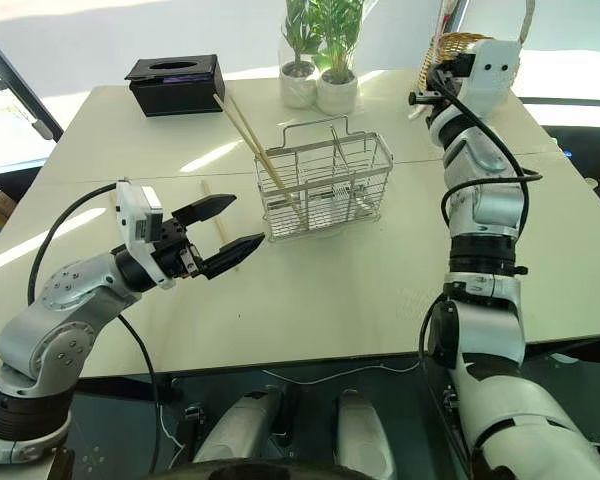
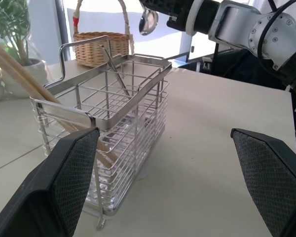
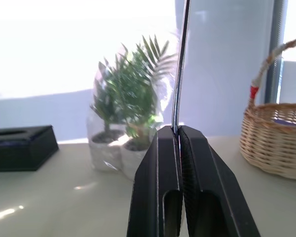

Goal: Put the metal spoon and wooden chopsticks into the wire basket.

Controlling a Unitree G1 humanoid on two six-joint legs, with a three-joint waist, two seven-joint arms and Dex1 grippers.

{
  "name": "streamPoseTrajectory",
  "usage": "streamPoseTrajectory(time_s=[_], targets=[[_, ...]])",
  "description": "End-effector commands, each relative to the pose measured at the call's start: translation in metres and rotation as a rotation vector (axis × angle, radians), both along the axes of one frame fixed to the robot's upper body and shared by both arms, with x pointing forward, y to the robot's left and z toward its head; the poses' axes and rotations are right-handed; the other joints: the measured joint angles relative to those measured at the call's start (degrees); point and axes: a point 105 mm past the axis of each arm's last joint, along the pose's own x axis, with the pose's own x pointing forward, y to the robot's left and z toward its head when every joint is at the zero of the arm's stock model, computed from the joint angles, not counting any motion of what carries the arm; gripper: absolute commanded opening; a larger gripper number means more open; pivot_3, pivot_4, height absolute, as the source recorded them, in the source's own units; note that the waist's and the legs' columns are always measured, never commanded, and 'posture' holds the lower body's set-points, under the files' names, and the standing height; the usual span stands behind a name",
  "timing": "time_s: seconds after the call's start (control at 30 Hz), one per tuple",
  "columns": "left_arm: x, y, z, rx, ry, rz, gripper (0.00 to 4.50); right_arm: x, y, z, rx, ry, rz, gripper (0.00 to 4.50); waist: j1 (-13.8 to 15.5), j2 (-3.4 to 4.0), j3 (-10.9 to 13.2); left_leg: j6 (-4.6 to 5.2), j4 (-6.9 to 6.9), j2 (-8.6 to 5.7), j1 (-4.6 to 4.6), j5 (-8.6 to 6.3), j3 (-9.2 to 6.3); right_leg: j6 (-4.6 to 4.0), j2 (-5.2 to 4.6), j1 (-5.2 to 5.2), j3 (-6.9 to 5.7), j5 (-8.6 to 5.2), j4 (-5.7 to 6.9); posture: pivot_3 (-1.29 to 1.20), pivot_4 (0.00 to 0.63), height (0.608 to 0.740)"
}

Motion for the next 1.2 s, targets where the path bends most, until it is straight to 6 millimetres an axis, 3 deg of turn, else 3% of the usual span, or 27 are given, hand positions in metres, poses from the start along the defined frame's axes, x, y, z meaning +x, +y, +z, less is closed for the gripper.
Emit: streamPoseTrajectory(time_s=[0.03,0.23,0.6,1.2], targets=[[-0.004,0.003,0.009,0.000,-0.042,0.000,4.50,-0.023,0.014,0.033,0.024,-0.144,0.068,0.04,0.1,0.00,0.0,0.00,0.00,0.00,0.00,0.00,0.00,0.00,0.00,-0.01,0.00,0.00,0.00,0.00,0.150,0.740],[-0.005,0.015,0.017,0.004,-0.062,0.045,4.50,-0.045,0.042,0.030,0.034,-0.160,0.182,0.04,0.4,0.01,0.0,-0.01,0.00,0.00,0.02,-0.01,0.00,-0.05,0.00,-0.13,0.01,-0.03,0.00,0.00,0.150,0.740],[-0.006,0.029,0.031,-0.051,-0.102,0.149,4.50,-0.048,0.060,-0.018,0.072,-0.040,0.253,0.04,0.5,0.01,0.0,-0.01,-0.01,0.00,0.03,-0.01,0.01,-0.17,0.00,-0.18,0.01,-0.09,-0.01,0.00,0.150,0.740],[-0.014,0.037,0.027,0.010,-0.066,0.117,4.50,-0.044,0.055,-0.042,0.041,-0.015,0.222,0.04,0.5,0.01,0.0,-0.01,-0.06,0.00,0.04,-0.02,0.00,-0.20,0.00,-0.20,0.01,-0.11,-0.04,0.00,0.150,0.740]])
